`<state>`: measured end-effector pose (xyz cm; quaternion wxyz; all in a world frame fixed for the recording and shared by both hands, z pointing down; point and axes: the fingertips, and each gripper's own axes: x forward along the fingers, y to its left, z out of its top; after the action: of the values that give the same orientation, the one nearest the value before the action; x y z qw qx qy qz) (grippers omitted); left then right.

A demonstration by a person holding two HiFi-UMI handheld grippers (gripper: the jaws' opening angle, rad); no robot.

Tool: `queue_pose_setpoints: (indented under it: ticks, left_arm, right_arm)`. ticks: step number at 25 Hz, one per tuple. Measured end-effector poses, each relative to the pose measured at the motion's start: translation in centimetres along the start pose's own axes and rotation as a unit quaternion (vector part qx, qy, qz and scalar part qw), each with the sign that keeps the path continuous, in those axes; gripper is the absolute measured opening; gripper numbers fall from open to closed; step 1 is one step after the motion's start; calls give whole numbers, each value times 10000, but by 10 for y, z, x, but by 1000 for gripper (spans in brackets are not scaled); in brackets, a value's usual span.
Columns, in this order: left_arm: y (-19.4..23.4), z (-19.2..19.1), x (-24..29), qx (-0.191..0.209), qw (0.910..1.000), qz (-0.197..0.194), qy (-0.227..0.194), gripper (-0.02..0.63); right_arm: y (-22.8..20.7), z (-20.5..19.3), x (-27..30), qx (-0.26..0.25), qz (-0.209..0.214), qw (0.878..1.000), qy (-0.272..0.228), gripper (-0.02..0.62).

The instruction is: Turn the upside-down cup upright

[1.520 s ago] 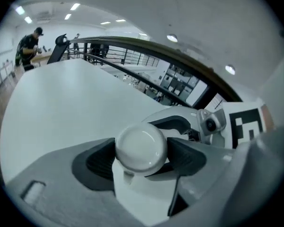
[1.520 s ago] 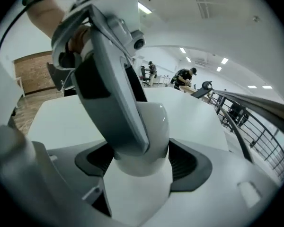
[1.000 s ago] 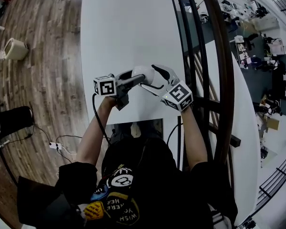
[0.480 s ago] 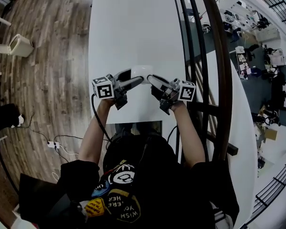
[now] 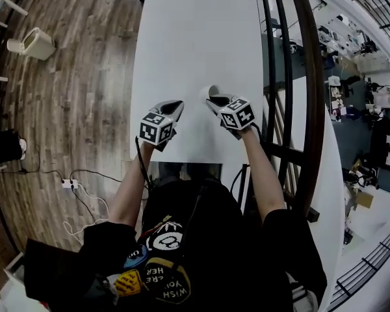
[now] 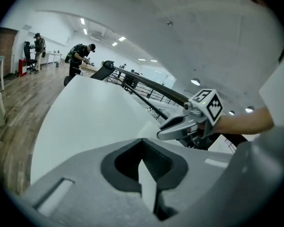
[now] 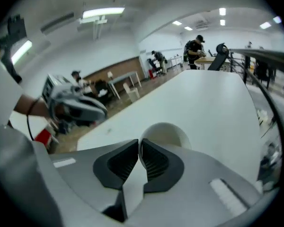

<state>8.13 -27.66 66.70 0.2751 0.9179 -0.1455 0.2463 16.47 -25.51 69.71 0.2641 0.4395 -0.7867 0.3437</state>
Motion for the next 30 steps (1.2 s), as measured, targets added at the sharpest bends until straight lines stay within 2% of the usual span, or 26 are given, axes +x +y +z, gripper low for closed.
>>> queue_pose_setpoints:
  ticks: [2,4,9,12,14,16,17,19,20,22,23,25,27,28,30]
  left_arm:
    - [-7,-7,-10,113,9999,105,0,3]
    - [-16,-13,-19,147,9998,115,-41,4]
    - [-22,-14,-39,-90,9998,104,-149,5]
    - [-23,-14,-48,-51,9998,88,-150,5]
    - [-22,-13,-54,-26,9999,72,-141,5]
    - [-21,-13,-61,9,9998,54,-176,5]
    - [-22,-12,-66,52,9997,43,-220,5]
    - [-26,-6,-76,185,9992,8,-357,5]
    - [-30,-2,-81,253,9987,-36,-434,5]
    - [-43,3,-88,362,9977,-235,-521,5]
    - [-50,1,-91,399,9973,-377,-494,5]
    - [-65,-11,-93,483,9965,-596,-336,5]
    - [-79,-19,-98,555,9961,-647,-246,5]
    - [-86,-16,-101,589,9959,-624,-289,5]
    - [-102,1,-110,748,9946,-483,-531,5]
  right_arm:
    - [-17,-17,18,-876,-572,9910,837,28]
    - [-29,-23,29,-1614,-980,9718,1411,28]
    - [-44,-2,43,-2199,-1088,9474,2053,34]
    - [-44,6,42,-2277,-1109,9484,1908,43]
    - [-41,14,33,-2133,-1213,9580,1486,49]
    - [-33,22,16,-1885,-1431,9673,912,81]
    - [-28,26,5,-1671,-1551,9722,537,68]
    - [-11,33,-24,-956,-1643,9810,-383,2]
    - [1,35,-41,-515,-1606,9819,-862,2]
    - [29,29,-71,218,-1542,9744,-1619,0]
    - [44,20,-81,430,-1568,9701,-1803,0]
    - [78,-13,-89,626,-1644,9683,-1772,0]
    - [113,-46,-95,872,-1613,9686,-1679,0]
    - [128,-55,-102,1096,-1572,9657,-1753,0]
    - [148,-60,-125,1596,-1532,9517,-2129,0]
